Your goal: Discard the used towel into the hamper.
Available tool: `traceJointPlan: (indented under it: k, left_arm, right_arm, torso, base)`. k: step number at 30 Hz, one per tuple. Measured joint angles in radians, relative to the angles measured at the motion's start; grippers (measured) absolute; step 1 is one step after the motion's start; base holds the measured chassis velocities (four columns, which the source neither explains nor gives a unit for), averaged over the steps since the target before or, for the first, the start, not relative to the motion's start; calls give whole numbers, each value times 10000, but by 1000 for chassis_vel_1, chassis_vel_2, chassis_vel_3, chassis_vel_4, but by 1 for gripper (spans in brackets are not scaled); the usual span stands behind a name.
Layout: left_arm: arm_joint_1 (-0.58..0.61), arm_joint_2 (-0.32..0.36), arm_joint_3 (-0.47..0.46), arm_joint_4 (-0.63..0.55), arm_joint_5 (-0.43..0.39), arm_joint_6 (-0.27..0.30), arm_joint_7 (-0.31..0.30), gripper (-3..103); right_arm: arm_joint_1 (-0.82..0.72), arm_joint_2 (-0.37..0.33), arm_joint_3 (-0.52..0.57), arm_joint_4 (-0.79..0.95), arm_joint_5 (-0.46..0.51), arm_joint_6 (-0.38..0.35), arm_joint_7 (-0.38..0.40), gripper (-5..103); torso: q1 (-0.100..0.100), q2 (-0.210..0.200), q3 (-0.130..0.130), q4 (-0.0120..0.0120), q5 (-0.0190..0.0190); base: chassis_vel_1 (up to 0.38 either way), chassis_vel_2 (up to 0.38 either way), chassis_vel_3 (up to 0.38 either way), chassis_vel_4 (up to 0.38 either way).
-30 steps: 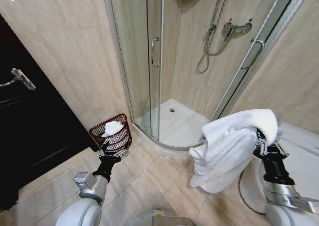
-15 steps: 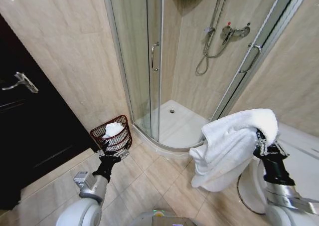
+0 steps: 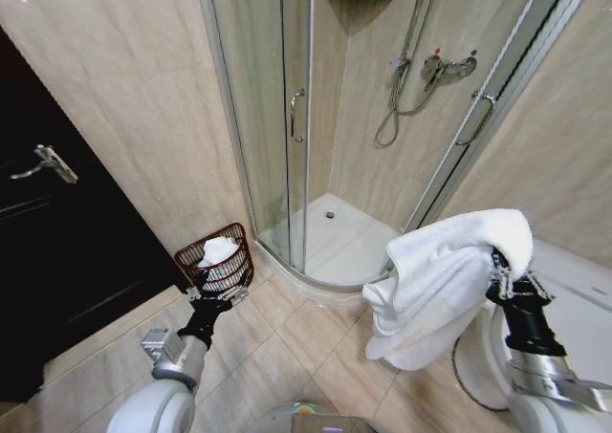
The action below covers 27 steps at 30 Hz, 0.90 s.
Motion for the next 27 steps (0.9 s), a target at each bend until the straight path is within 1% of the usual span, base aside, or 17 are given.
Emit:
traceJointPlan:
  k: [2, 8, 9, 16, 17, 19, 21, 24, 25, 27]
  left_arm:
    - [0, 0, 0, 0, 0, 0, 0, 100]
    - [0, 0, -1, 0, 0, 0, 0, 100]
    - [0, 0, -1, 0, 0, 0, 0, 100]
    - [0, 0, -1, 0, 0, 0, 0, 100]
    - [0, 0, -1, 0, 0, 0, 0, 100]
    - [0, 0, 0, 0, 0, 0, 0, 100]
    - [0, 0, 0, 0, 0, 0, 0, 100]
    - [0, 0, 0, 0, 0, 0, 0, 100]
    - [0, 0, 0, 0, 0, 0, 0, 100]
    - [0, 0, 0, 0, 0, 0, 0, 100]
  right_arm:
    - [0, 0, 1, 1, 0, 2, 1, 6]
    - [19, -17, 5, 12, 13, 5, 11, 6]
    - [19, -17, 5, 12, 13, 5, 11, 6]
    - [52, -17, 1, 92, 18, 0, 25, 6]
    - [52, -17, 1, 92, 18, 0, 25, 6]
    - [53, 2, -17, 141, 17, -28, 33, 6]
    - [54, 8, -23, 160, 17, -37, 35, 6]
    - [89, 16, -45, 218, 4, -80, 51, 6]
    - [89, 16, -45, 218, 4, -80, 51, 6]
    - [88, 16, -46, 225, 0, -86, 57, 6]
  torso:
    - [25, 59, 33, 0, 0]
    - [197, 437, 241, 0, 0]
    - [197, 437, 241, 0, 0]
    - [371, 813, 440, 1, 0]
    - [371, 813, 440, 1, 0]
    - [449, 977, 529, 0, 1]
    - [463, 1009, 548, 0, 0]
    - [564, 1249, 685, 1, 0]
    - [564, 1249, 685, 1, 0]
    - [628, 1395, 765, 0, 0]
  base:
    - [0, 0, 0, 0]
    - [0, 0, 0, 0]
    - [0, 0, 0, 0]
    - [0, 0, 0, 0]
    - [0, 0, 0, 0]
    - [0, 0, 0, 0]
    - [0, 0, 0, 0]
    - [0, 0, 0, 0]
    - [0, 0, 0, 0]
    - [0, 0, 0, 0]
